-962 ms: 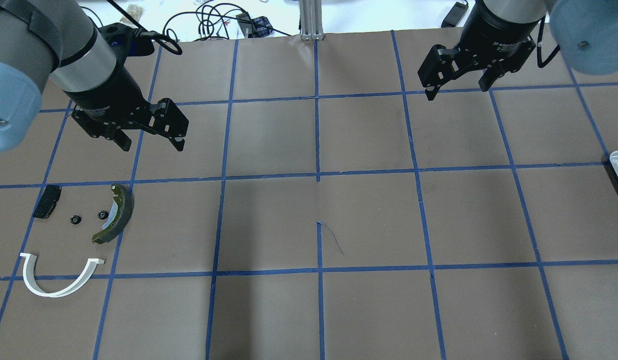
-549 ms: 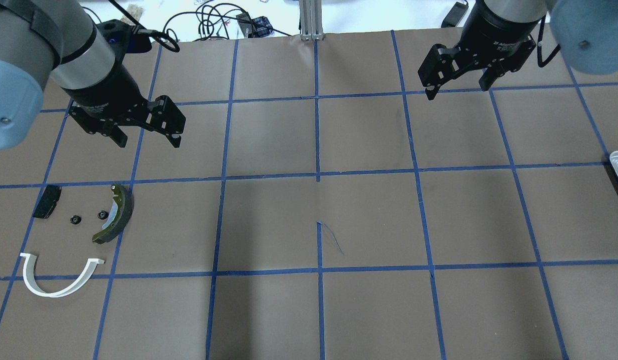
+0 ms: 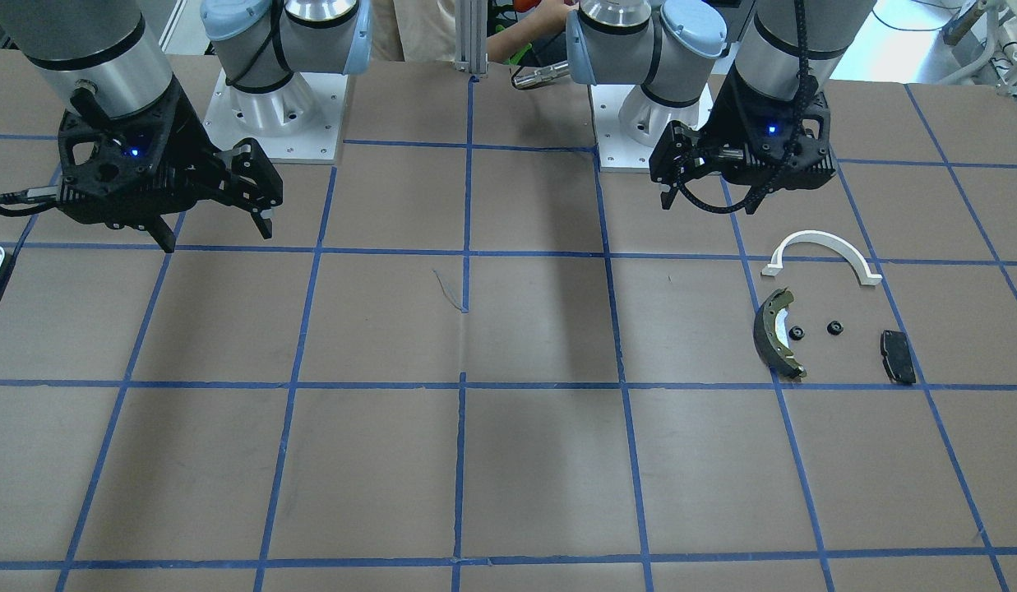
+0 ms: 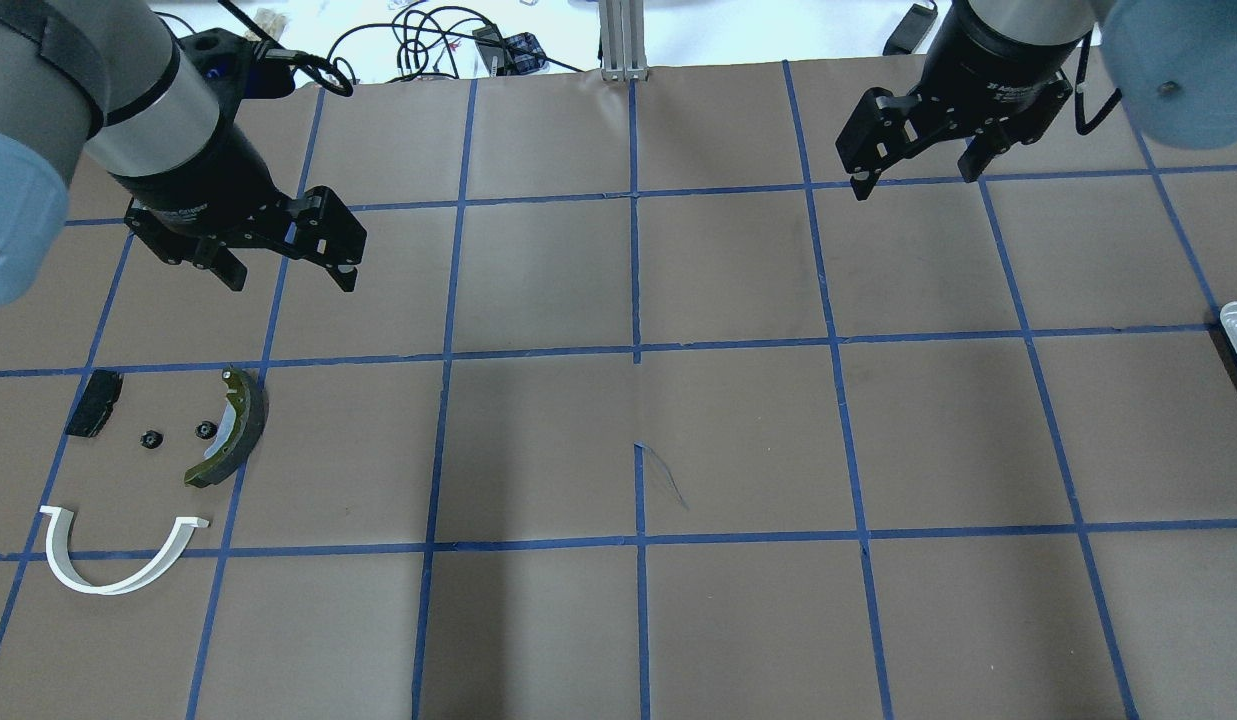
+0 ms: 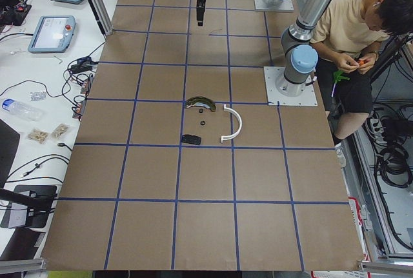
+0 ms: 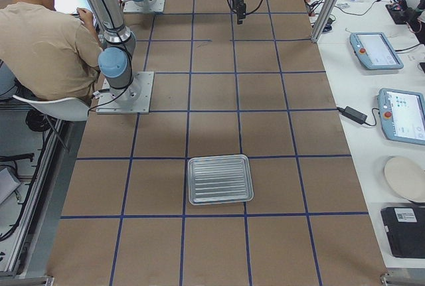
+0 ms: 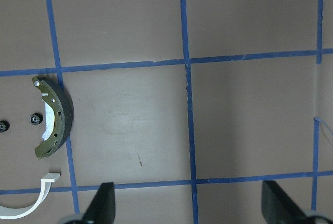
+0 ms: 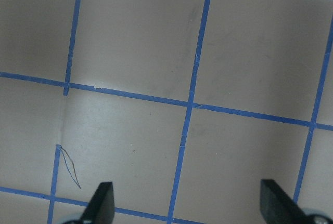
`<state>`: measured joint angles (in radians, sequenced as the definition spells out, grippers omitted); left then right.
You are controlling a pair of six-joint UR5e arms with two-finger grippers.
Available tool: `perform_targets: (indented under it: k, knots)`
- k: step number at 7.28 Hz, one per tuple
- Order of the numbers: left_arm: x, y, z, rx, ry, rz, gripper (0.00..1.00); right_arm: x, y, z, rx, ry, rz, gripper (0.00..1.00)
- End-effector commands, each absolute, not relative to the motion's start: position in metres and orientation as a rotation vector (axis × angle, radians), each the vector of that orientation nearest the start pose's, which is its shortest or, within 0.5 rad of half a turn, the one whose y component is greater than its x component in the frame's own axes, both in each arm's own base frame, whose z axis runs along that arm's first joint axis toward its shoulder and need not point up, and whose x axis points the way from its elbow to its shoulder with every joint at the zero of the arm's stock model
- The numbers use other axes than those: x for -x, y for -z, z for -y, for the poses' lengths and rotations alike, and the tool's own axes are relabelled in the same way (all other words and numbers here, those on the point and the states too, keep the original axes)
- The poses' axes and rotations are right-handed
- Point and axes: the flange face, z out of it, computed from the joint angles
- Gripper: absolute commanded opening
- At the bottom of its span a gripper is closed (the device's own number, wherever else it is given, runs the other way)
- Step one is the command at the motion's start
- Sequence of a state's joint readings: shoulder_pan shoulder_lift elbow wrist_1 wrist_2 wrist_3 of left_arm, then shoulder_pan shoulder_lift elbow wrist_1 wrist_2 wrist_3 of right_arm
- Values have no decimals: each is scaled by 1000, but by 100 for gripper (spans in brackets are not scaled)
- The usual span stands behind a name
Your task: Place bearing gear from tray to pile
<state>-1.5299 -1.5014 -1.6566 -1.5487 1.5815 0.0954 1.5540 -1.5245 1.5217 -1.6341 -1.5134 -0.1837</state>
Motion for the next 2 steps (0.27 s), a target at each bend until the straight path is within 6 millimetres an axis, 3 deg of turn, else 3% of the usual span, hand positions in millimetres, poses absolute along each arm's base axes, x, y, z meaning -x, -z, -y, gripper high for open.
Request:
perform_targets:
  k: [1, 2]
  knots:
    - [114, -479, 465, -89, 1, -3130, 100, -130, -496, 520, 261, 112, -3080, 100]
    - [114, -477, 463, -89, -4, -3128, 100, -130, -496, 520, 259, 113, -3079, 100]
